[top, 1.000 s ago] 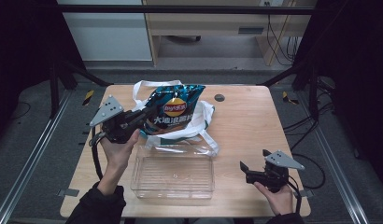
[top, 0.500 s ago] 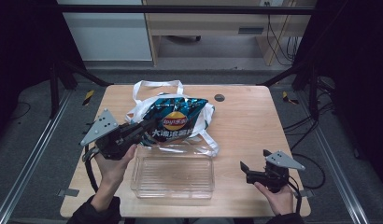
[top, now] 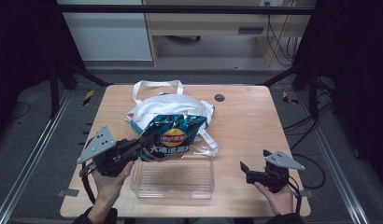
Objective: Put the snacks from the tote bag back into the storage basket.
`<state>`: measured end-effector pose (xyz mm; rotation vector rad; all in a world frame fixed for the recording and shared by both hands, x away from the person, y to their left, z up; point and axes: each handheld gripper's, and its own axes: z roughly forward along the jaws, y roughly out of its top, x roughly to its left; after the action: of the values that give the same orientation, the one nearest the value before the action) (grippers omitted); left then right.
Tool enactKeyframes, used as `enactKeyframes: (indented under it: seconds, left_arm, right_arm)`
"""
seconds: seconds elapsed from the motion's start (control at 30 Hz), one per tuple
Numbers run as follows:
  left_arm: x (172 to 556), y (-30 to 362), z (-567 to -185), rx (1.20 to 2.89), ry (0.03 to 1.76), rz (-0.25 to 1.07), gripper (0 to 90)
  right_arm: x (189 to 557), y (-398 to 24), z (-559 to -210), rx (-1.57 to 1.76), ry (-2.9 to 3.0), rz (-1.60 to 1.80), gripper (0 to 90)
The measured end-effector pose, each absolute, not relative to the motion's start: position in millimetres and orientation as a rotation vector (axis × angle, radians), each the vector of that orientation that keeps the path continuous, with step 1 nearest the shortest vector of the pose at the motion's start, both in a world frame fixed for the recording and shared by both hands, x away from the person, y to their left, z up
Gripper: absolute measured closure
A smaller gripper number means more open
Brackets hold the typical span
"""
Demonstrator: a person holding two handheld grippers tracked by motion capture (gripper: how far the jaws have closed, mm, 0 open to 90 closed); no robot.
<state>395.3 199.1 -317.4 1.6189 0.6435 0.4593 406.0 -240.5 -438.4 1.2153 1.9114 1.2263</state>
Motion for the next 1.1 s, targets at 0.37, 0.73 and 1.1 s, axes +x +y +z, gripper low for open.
enactKeyframes:
  seconds: [0.37, 0.73, 1.1]
  left_arm:
    - [394.0, 195.7, -350.5, 1.695, 0.696, 0.417, 90.0]
    - [394.0, 189.7, -372.9, 1.732, 0.727, 0.379, 90.0]
    - [400.5, 196.1, -383.7, 1.709, 0.778, 0.343, 90.0]
  right_arm:
    - [405.5, -239.9, -438.2, 1.206, 1.916, 1.224, 4.7]
    - [403.9, -240.9, -437.7, 1.213, 1.91, 1.228, 4.7]
    - [404.2, -240.3, -438.0, 1.21, 1.914, 1.225, 4.7]
